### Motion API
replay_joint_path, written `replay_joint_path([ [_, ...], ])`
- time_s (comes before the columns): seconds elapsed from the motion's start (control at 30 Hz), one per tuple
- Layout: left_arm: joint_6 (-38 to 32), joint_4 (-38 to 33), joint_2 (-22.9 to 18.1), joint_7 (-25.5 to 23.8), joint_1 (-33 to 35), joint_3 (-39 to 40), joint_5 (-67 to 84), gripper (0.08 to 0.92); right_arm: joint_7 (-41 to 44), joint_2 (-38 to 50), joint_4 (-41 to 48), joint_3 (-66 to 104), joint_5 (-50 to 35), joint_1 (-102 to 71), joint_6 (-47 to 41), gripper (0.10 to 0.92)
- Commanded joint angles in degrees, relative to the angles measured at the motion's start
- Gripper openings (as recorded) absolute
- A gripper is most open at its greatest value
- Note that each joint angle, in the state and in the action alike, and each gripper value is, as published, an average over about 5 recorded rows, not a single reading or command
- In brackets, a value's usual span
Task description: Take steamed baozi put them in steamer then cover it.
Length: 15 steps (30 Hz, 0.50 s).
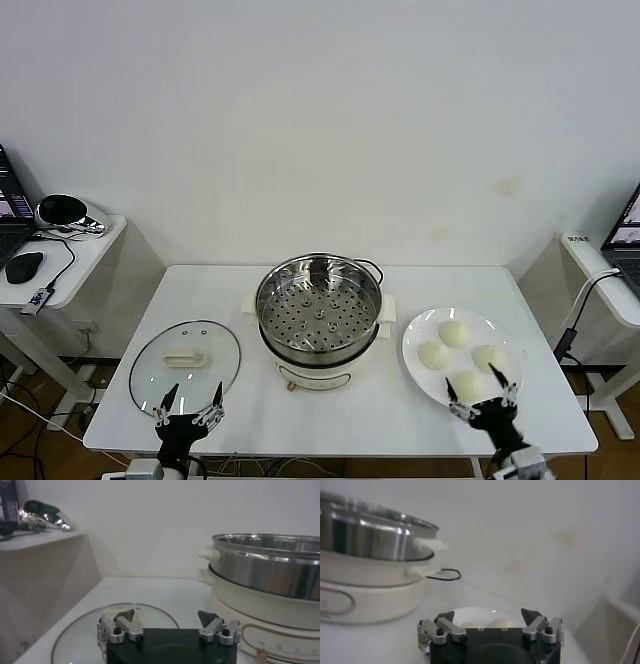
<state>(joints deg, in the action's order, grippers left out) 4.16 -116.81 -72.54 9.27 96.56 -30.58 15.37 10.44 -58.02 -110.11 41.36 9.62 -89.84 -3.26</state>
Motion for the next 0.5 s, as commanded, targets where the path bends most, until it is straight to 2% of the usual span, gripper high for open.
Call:
replay_joint_path([
  [0.03,0.5,0.3,0.7,-0.8,-1.0,-0.1,-0.7,0.823,4.0,12.1,2.2,3.0,8.8,4.7,-2.9,0.823],
  [0.27,0.5,-0.4,0.9,-0.7,-1.1,-0.2,-1.8,0.823,19.2,27.2,10.5,-5.0,13.4,18.5,-5.8,0.823],
  [0.5,-0.7,-0.5,0.9,-0.5,-1.0,-1.2,-3.1,0.823,36.1,34.4,19.7,-29.8,7.8,45.7,-8.3,0.823],
])
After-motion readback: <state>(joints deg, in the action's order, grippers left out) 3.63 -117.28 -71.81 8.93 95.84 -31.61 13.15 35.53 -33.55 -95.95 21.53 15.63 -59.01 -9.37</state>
